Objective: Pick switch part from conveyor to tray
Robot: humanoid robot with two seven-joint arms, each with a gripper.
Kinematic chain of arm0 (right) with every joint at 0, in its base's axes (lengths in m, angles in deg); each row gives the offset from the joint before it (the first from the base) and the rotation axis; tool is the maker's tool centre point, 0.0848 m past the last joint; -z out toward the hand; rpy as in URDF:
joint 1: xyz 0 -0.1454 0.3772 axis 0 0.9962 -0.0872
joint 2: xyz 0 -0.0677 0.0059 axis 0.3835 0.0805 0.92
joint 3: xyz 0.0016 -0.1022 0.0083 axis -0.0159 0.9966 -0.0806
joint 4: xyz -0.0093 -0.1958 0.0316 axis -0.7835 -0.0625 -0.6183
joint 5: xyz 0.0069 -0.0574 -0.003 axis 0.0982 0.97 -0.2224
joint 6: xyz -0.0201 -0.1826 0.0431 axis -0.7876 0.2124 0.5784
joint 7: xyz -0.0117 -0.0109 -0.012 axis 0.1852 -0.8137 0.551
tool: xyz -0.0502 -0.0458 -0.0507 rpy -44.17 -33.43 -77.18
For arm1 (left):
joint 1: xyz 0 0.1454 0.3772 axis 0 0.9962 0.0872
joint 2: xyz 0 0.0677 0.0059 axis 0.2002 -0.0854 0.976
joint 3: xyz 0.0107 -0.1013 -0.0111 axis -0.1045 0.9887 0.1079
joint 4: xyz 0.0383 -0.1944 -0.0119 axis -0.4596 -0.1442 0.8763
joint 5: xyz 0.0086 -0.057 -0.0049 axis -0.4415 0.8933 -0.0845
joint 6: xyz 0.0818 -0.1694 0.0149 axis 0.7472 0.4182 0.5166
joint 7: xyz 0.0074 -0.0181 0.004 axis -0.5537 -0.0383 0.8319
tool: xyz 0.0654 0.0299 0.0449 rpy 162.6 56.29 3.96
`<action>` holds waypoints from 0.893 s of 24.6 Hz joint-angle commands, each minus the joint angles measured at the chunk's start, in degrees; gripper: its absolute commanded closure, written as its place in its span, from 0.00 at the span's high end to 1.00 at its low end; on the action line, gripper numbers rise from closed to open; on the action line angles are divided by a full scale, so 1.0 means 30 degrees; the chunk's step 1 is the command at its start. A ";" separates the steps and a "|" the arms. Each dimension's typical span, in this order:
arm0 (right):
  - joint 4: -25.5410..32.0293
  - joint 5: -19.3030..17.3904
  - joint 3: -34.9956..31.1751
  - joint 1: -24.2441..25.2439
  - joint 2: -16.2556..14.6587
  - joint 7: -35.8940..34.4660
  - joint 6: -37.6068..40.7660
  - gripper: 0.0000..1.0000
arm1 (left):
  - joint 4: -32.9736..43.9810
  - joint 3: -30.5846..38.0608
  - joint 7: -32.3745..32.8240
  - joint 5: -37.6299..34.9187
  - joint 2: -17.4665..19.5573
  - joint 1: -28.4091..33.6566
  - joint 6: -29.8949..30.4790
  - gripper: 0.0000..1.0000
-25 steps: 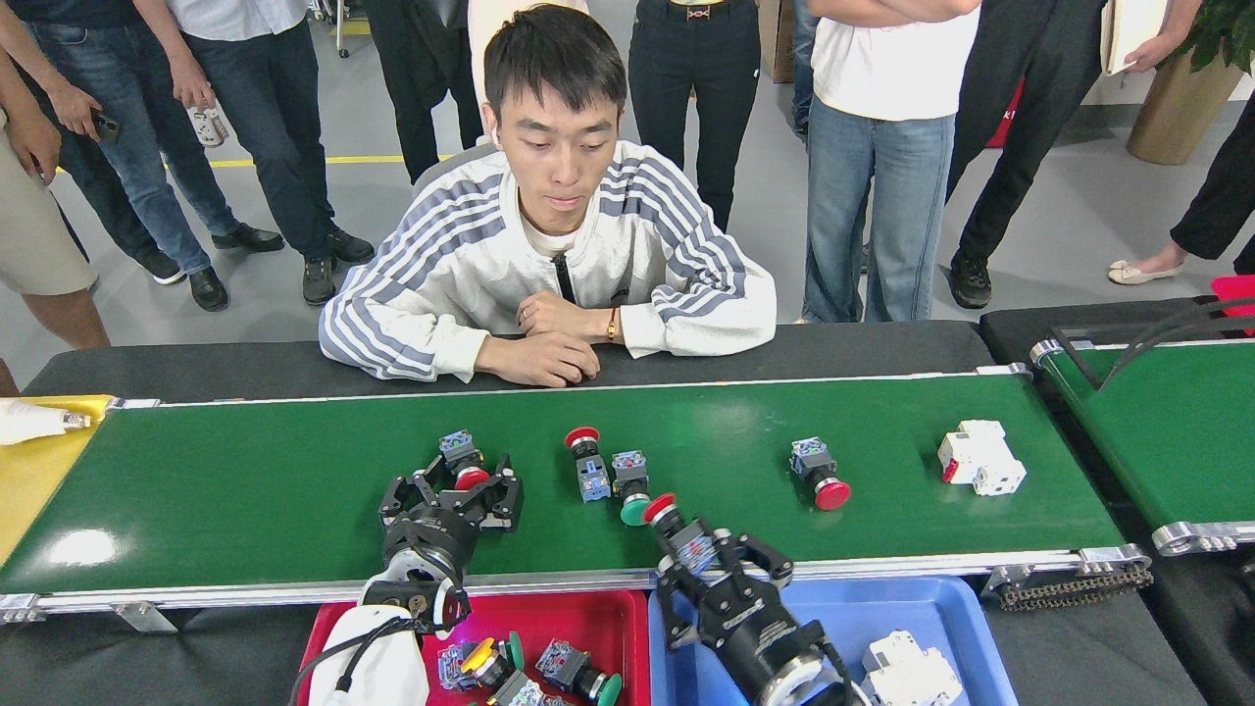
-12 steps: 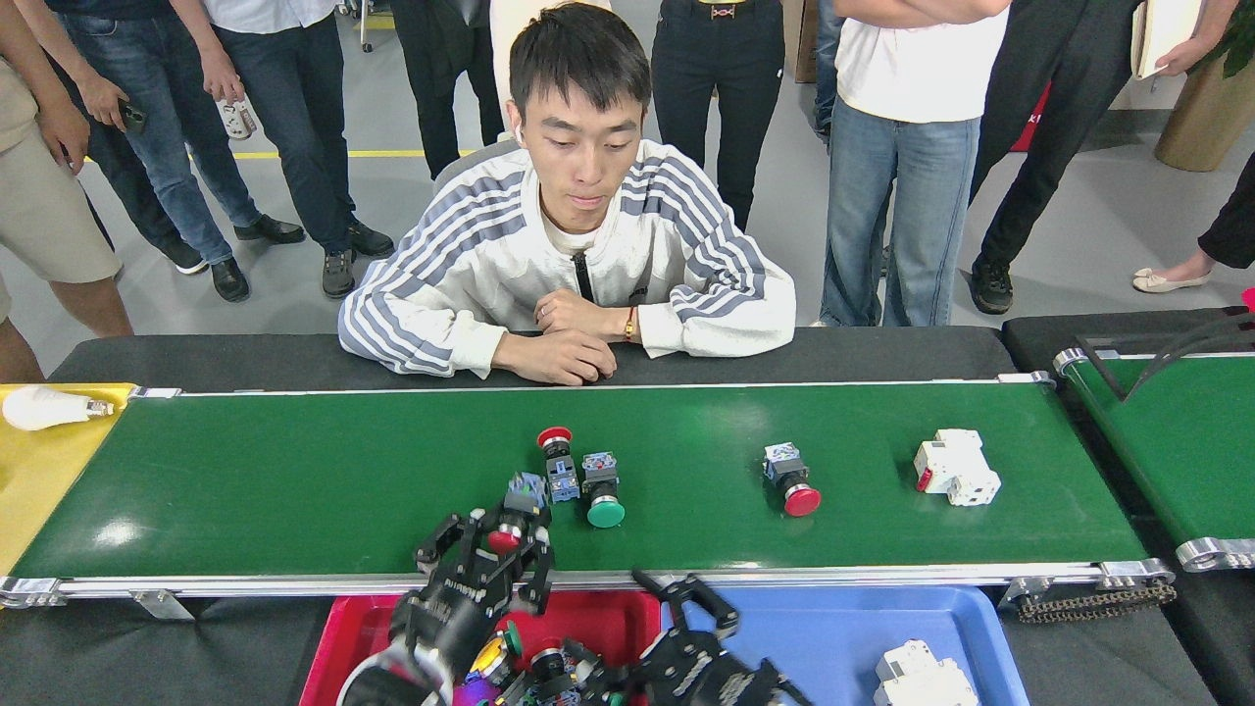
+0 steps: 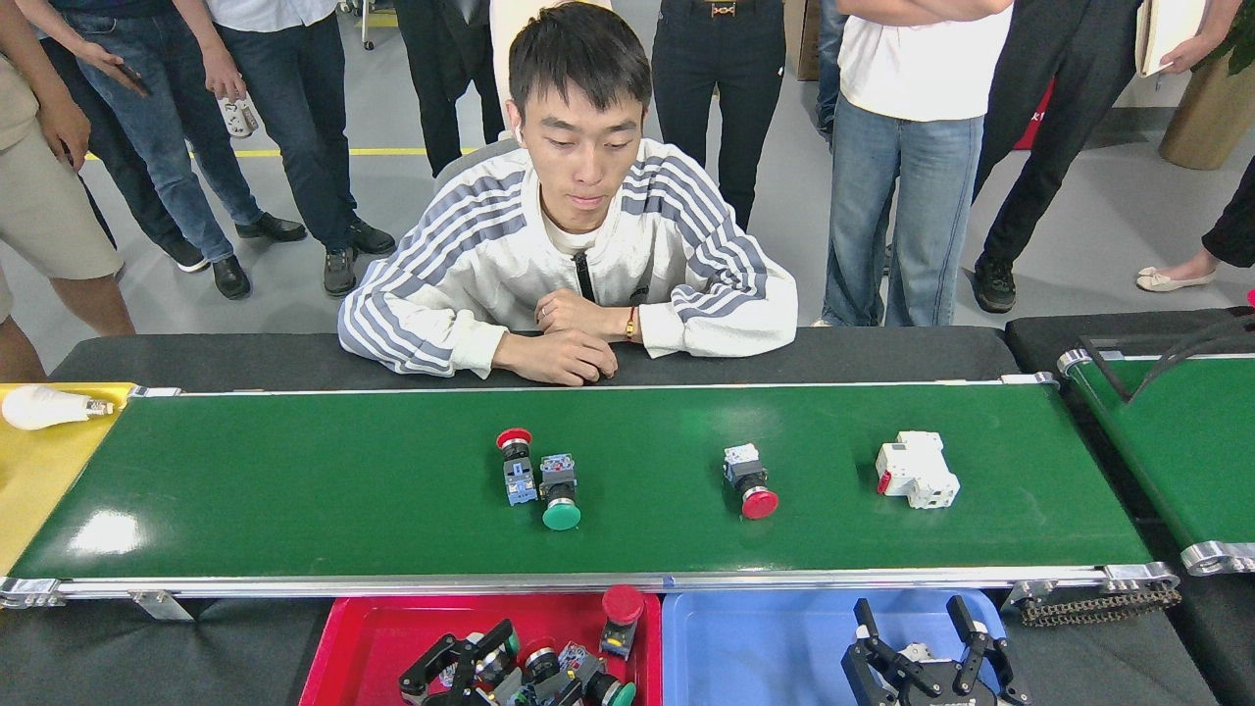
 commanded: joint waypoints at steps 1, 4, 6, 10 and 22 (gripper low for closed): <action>-0.0137 0.0072 0.0064 -0.0878 -0.0133 0.0624 -0.1204 0.99 | 0.0271 0.0882 -0.0252 0.0096 -0.0087 -0.0093 -0.3991 1.00; -0.1337 0.0218 0.0152 -0.2664 -0.0133 0.1092 -0.2229 0.99 | 0.0212 0.1995 -0.0252 0.0096 0.0088 -0.0123 -0.5280 1.00; -0.2216 0.0218 0.0152 -0.3601 -0.0162 0.1356 -0.2552 0.99 | 0.0212 0.2113 -0.0252 0.0096 0.0176 -0.0064 -0.5251 1.00; -0.3710 0.0248 0.0356 -0.5213 -0.0308 0.1532 -0.3020 0.99 | 0.0330 0.1586 -0.0222 0.0038 0.0059 -0.0327 -0.5221 1.00; -0.9571 0.0101 0.4897 -0.9960 -0.0425 0.1883 -0.4339 0.52 | -0.2600 -0.0466 0.0012 -0.1837 -0.1113 -0.4517 -0.6628 1.00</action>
